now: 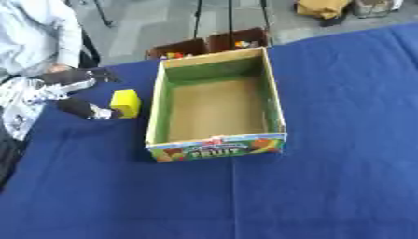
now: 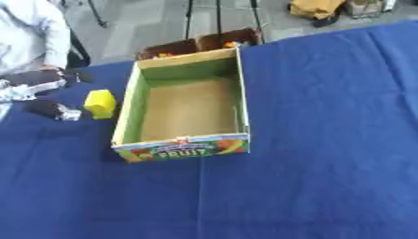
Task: Pick up objects on the table and place them in the box.
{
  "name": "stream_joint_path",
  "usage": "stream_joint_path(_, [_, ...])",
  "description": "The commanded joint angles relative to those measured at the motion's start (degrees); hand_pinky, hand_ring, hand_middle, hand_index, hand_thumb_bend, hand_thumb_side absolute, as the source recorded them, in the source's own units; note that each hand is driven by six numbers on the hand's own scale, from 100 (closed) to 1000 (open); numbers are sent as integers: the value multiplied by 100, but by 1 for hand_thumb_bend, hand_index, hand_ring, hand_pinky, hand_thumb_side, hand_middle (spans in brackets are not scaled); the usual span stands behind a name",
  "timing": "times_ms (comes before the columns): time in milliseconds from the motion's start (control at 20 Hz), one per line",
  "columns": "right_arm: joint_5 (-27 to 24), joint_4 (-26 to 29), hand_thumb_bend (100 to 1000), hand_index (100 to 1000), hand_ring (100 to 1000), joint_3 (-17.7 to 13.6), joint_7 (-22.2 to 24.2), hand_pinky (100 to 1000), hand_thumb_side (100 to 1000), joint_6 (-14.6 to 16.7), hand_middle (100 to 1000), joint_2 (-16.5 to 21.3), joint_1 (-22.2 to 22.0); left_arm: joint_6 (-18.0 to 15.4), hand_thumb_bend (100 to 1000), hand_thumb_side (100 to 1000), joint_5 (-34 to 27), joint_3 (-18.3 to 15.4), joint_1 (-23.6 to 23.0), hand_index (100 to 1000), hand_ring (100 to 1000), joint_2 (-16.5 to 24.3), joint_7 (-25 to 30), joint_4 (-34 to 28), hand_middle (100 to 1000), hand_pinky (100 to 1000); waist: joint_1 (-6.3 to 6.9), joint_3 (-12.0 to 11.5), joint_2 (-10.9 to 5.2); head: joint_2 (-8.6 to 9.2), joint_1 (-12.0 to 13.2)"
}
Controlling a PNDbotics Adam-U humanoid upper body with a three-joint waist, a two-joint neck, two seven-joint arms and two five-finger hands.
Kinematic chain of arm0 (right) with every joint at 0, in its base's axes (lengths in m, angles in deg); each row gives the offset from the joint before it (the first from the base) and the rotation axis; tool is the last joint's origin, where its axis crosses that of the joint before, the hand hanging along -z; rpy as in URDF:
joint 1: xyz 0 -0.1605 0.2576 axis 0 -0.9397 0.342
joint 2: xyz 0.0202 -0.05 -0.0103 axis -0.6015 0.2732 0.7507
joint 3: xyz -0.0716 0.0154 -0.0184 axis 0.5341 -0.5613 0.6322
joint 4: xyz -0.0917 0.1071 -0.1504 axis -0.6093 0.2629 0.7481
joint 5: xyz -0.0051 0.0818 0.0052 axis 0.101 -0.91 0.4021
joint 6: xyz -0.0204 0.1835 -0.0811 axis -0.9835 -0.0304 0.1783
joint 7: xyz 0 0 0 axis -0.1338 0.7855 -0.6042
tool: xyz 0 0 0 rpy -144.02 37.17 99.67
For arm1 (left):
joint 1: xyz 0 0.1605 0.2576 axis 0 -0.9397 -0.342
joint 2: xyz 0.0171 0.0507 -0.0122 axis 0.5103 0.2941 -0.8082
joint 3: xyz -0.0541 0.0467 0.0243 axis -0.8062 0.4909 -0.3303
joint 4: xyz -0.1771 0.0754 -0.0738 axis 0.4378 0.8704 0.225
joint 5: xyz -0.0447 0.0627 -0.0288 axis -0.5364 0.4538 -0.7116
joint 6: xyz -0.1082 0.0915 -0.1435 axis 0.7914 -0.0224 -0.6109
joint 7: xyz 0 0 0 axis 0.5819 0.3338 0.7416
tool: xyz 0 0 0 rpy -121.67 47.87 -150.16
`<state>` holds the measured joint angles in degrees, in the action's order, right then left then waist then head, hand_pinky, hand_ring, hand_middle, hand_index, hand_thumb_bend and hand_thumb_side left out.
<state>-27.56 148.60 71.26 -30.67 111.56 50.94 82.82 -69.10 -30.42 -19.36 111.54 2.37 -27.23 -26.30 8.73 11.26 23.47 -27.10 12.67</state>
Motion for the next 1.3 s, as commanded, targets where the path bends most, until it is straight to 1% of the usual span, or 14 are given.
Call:
stream_joint_path(50, [-38, 101, 443, 793, 783, -20, 45, 674, 761, 8, 580, 152, 88, -10, 478, 749, 84, -104, 126, 1000, 994, 219, -84, -13, 1000, 850, 84, 4, -7, 114, 29])
stream_joint_path(300, [-61, 101, 444, 791, 785, -28, 90, 675, 752, 18, 576, 191, 94, 23, 465, 689, 122, -154, 115, 1000, 999, 295, -18, 30, 1000, 850, 151, 38, 54, 156, 98])
stream_joint_path(650, [-84, 101, 443, 789, 787, -42, 117, 676, 753, 28, 571, 247, 115, 98, 436, 663, 105, -229, 93, 1000, 998, 332, 134, 127, 1000, 851, 230, 99, 151, 204, 212])
stream_joint_path(900, [-99, 101, 442, 789, 787, -48, 123, 676, 754, 31, 570, 266, 124, 131, 434, 662, 76, -254, 88, 1000, 998, 349, 158, 143, 1000, 851, 246, 126, 183, 229, 253])
stream_joint_path(950, [-101, 101, 441, 788, 790, -47, 127, 677, 755, 31, 566, 270, 122, 141, 390, 666, 68, -266, 93, 1000, 993, 352, 153, 147, 1000, 847, 256, 129, 202, 230, 255])
stream_joint_path(1300, [-128, 101, 440, 788, 792, -66, 156, 679, 757, 29, 563, 307, 133, 207, 312, 656, -33, -321, 132, 1000, 985, 392, 90, 199, 993, 842, 290, 169, 312, 294, 313])
